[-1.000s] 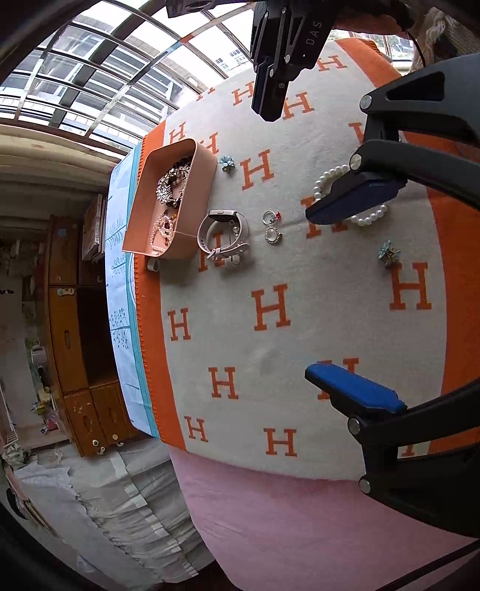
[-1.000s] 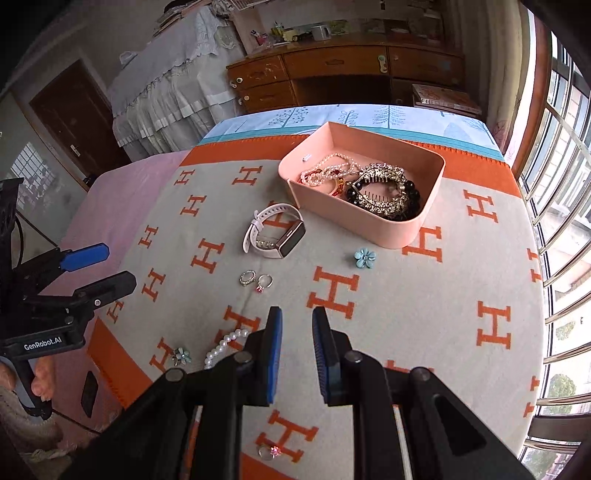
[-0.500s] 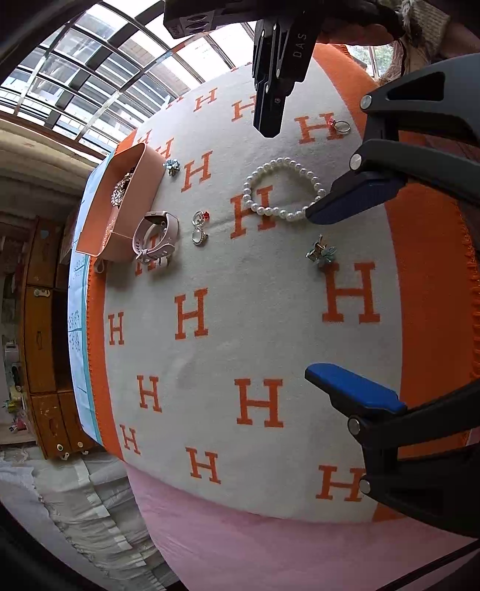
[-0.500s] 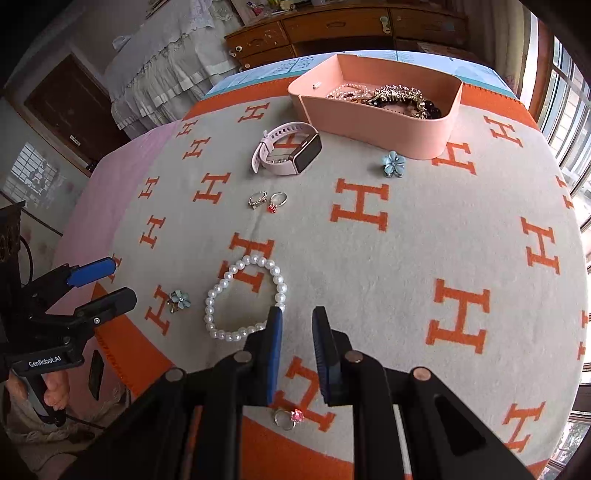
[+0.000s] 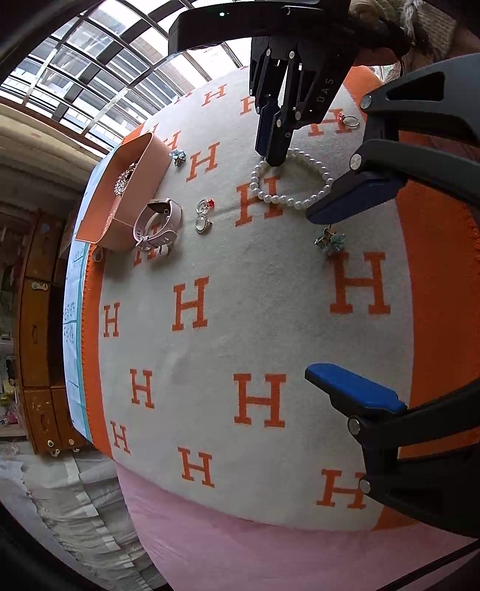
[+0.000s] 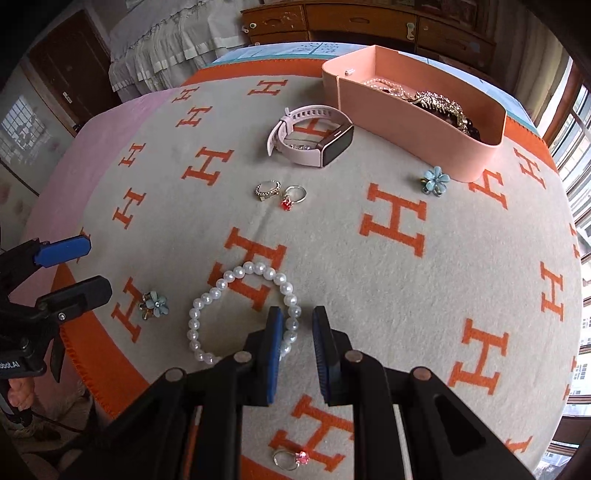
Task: Organize jewelry
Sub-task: 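Lower the right tool onto the pearl bracelet and close it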
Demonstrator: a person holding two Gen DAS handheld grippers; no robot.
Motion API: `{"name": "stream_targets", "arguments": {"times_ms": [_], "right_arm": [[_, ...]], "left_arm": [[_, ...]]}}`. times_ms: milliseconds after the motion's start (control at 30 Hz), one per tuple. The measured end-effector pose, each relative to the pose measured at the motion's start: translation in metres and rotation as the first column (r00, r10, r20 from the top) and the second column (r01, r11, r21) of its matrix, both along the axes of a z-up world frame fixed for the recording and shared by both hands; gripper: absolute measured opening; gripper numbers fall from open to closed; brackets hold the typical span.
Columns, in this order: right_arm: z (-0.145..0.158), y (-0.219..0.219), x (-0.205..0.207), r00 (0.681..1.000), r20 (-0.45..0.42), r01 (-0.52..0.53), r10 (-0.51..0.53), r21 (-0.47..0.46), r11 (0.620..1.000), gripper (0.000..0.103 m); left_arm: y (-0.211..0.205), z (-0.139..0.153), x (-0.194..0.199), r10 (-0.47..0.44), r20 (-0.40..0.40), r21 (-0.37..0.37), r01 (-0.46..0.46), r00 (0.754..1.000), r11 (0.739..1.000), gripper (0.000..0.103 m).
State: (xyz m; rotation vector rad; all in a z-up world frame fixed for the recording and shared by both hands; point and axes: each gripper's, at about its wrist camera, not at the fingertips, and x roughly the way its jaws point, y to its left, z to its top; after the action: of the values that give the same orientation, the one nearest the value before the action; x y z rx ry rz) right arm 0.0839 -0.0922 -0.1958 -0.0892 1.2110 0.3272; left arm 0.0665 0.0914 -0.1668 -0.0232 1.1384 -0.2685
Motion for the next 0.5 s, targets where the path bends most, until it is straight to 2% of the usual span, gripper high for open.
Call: {"name": "stream_targets", "arguments": {"times_ms": [100,167,300,500], "right_arm": [[-0.001,0.016,-0.005,0.996,0.056,-0.066,0.073,-0.118,0.991,0.017],[-0.001,0.021,-0.01,0.991,0.084,-0.091,0.105,-0.159,0.983,0.016],[-0.002,0.011,-0.008,0.993,0.081,-0.072,0.081,-0.101,0.992,0.008],[0.003,-0.015,-0.005,0.997,0.077,0.005,-0.004,-0.017,1.0,0.007]], "left_arm": [[-0.002,0.001,0.005,-0.007,0.004,0.003,0.007,1.0,1.0,0.076],[-0.006,0.004,0.01,-0.019,0.011,0.009,0.018,1.0,1.0,0.076],[-0.019,0.009,0.024,-0.051,0.03,0.028,0.051,0.998,0.998,0.076],[-0.045,0.02,0.057,-0.092,0.062,0.044,0.089,0.994,0.995,0.076]]}}
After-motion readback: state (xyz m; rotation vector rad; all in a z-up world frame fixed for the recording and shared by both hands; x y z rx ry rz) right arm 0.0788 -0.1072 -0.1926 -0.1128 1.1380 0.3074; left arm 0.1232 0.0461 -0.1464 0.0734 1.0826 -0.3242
